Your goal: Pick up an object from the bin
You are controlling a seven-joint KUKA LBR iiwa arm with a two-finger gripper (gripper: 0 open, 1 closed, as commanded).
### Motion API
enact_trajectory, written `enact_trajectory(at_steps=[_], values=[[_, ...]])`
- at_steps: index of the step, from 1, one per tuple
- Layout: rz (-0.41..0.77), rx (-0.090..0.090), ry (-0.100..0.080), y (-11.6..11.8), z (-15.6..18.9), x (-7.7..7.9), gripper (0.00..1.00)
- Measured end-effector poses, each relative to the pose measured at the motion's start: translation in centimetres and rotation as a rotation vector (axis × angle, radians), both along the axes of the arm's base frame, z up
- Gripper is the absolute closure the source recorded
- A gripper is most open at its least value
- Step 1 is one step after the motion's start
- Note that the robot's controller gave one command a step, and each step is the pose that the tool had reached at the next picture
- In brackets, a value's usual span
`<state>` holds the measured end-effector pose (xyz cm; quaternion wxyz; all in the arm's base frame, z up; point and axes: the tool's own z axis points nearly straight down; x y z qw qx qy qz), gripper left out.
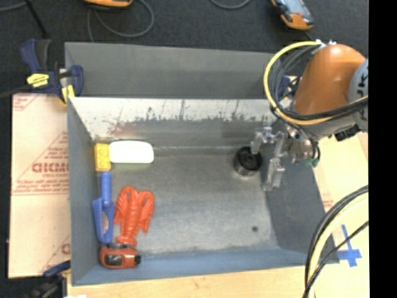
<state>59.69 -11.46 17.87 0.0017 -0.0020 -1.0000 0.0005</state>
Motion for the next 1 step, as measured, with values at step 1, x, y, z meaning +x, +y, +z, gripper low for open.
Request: enact_trajectory(at_steps=[1], values=[[0.002,-0.001,-0.008,0.03,0.49,0.17,0.00]])
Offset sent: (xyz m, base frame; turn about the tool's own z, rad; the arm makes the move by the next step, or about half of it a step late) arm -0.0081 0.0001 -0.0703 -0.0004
